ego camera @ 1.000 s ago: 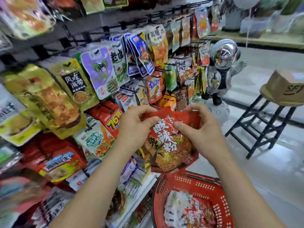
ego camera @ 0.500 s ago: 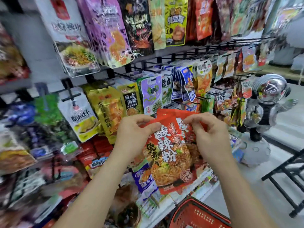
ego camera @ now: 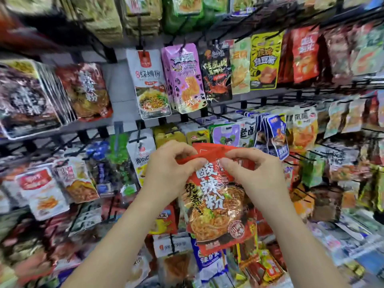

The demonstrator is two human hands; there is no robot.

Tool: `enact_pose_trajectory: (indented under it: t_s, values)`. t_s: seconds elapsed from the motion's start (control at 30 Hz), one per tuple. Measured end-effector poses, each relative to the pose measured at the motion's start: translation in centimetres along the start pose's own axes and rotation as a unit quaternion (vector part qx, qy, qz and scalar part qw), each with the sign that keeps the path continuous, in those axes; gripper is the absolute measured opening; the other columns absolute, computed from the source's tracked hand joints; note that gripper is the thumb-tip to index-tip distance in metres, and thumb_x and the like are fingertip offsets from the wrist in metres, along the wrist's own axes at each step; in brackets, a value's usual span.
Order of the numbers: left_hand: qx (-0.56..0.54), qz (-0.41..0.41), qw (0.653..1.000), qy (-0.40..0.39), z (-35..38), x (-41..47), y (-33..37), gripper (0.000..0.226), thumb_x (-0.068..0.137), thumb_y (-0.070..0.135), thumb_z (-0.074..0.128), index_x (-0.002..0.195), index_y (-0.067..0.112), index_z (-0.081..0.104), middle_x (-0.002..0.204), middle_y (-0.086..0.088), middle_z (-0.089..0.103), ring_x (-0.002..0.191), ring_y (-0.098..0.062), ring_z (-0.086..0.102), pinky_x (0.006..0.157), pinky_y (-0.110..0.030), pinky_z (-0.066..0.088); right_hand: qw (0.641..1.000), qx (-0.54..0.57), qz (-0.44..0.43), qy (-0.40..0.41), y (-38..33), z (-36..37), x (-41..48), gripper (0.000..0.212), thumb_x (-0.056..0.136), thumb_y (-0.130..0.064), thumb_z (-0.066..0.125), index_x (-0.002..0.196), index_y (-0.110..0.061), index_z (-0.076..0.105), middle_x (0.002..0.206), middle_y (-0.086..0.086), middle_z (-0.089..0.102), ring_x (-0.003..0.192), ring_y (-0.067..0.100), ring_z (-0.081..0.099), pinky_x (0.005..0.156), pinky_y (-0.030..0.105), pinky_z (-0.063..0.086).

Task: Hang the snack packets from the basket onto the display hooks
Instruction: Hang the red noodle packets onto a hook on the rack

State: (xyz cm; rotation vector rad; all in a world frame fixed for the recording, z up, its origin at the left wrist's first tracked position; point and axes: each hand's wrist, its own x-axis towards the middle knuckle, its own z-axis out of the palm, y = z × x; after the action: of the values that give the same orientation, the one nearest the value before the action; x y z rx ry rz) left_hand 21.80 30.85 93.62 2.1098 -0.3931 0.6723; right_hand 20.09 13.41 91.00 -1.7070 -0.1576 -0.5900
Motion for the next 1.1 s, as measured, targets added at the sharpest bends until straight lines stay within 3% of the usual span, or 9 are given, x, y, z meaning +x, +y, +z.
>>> enact_pose_trajectory:
  t_s: [0.1, 0.3, 0.43, 0.5, 0.63, 0.73, 0.83, 0.93, 1.1]
  values:
    - [-0.024, -0.013, 0.999, 0.027, -1.5, 0.2, 0.6, 0.022, 0.073, 0.021, 0.082, 0.065, 0.035, 0.066, 0.077, 0.012, 0.058, 0.073, 0.003, 0.054, 0.067, -0.011, 0.040, 1.000, 0.002, 0.005, -0.009, -0.8, 0.9, 0.8, 0.013, 0.070, -0.032, 0.084, 0.077, -0.029, 0.074, 0.087, -0.015, 0.069, 0.083, -0.003, 0.062, 0.077, 0.022, 0.048]
    - [-0.078, -0.065, 0.992, 0.081, -5.1, 0.1, 0.3, 0.020, 0.081, 0.020, 0.075, 0.065, 0.031, 0.070, 0.073, 0.016, 0.065, 0.068, -0.002, 0.060, 0.064, -0.020, 0.047, 0.998, 0.018, -0.021, -0.064, -3.2, 3.7, 2.1, 0.015, 0.069, -0.038, 0.084, 0.074, -0.030, 0.073, 0.077, -0.014, 0.067, 0.072, -0.002, 0.059, 0.067, 0.022, 0.045]
    - [-0.091, -0.084, 0.986, 0.113, -8.2, 0.7, 0.2, 0.013, 0.084, 0.021, 0.072, 0.072, 0.025, 0.070, 0.064, 0.013, 0.065, 0.060, -0.001, 0.059, 0.056, -0.017, 0.047, 0.992, 0.047, -0.031, -0.117, -5.0, 6.5, 2.9, 0.016, 0.069, -0.039, 0.082, 0.071, -0.027, 0.073, 0.062, -0.006, 0.064, 0.060, 0.014, 0.058, 0.062, 0.031, 0.051]
    - [-0.074, -0.083, 0.987, 0.118, -9.7, 1.3, 0.1, 0.011, 0.084, 0.023, 0.072, 0.073, 0.023, 0.071, 0.064, 0.012, 0.066, 0.059, -0.003, 0.059, 0.055, -0.018, 0.047, 0.990, 0.046, -0.055, -0.125, -5.8, 7.8, 3.6, 0.013, 0.072, -0.037, 0.081, 0.068, -0.027, 0.073, 0.063, -0.004, 0.067, 0.059, 0.016, 0.058, 0.059, 0.029, 0.047]
    - [-0.045, -0.078, 0.989, 0.121, -13.8, 3.5, -0.4, 0.008, 0.082, 0.020, 0.075, 0.074, 0.020, 0.073, 0.066, 0.007, 0.070, 0.060, -0.006, 0.062, 0.058, -0.025, 0.053, 0.986, 0.055, -0.114, -0.107, -8.0, 11.2, 5.6, 0.017, 0.075, -0.030, 0.080, 0.062, -0.030, 0.069, 0.068, -0.023, 0.068, 0.067, -0.006, 0.060, 0.061, 0.009, 0.041]
    - [-0.032, -0.056, 0.987, 0.147, -16.1, 5.4, -1.1, 0.010, 0.081, 0.017, 0.075, 0.073, 0.021, 0.072, 0.062, 0.011, 0.067, 0.058, -0.003, 0.060, 0.061, -0.023, 0.053, 0.983, 0.069, -0.145, -0.088, -9.5, 14.0, 6.8, 0.015, 0.077, -0.027, 0.080, 0.064, -0.026, 0.072, 0.066, -0.022, 0.068, 0.065, -0.008, 0.060, 0.061, 0.006, 0.040]
    - [-0.026, -0.049, 0.982, 0.178, -18.1, 7.2, -2.2, 0.005, 0.081, 0.023, 0.076, 0.076, 0.023, 0.074, 0.070, 0.008, 0.071, 0.066, -0.009, 0.066, 0.066, -0.030, 0.057, 0.981, 0.079, -0.151, -0.090, -11.0, 16.6, 8.1, 0.013, 0.077, -0.029, 0.080, 0.069, -0.020, 0.075, 0.066, -0.016, 0.070, 0.065, -0.005, 0.062, 0.062, 0.010, 0.045]
    - [-0.025, -0.034, 0.975, 0.220, -20.0, 9.1, -3.4, 0.006, 0.080, 0.025, 0.077, 0.076, 0.027, 0.073, 0.076, 0.008, 0.072, 0.074, -0.013, 0.068, 0.070, -0.034, 0.056, 0.982, 0.100, -0.131, -0.096, -12.4, 19.0, 9.4, 0.015, 0.074, -0.030, 0.082, 0.069, -0.018, 0.076, 0.070, -0.014, 0.073, 0.064, 0.000, 0.065, 0.064, 0.023, 0.053]
    - [-0.023, -0.024, 0.964, 0.263, -22.0, 11.8, -4.6, 0.010, 0.080, 0.024, 0.077, 0.076, 0.030, 0.071, 0.079, 0.017, 0.068, 0.076, 0.000, 0.064, 0.070, -0.021, 0.055, 0.984, 0.083, -0.127, -0.097, -13.9, 22.5, 11.1, 0.018, 0.076, -0.034, 0.080, 0.071, -0.016, 0.076, 0.064, -0.006, 0.072, 0.061, 0.009, 0.065, 0.063, 0.027, 0.051]
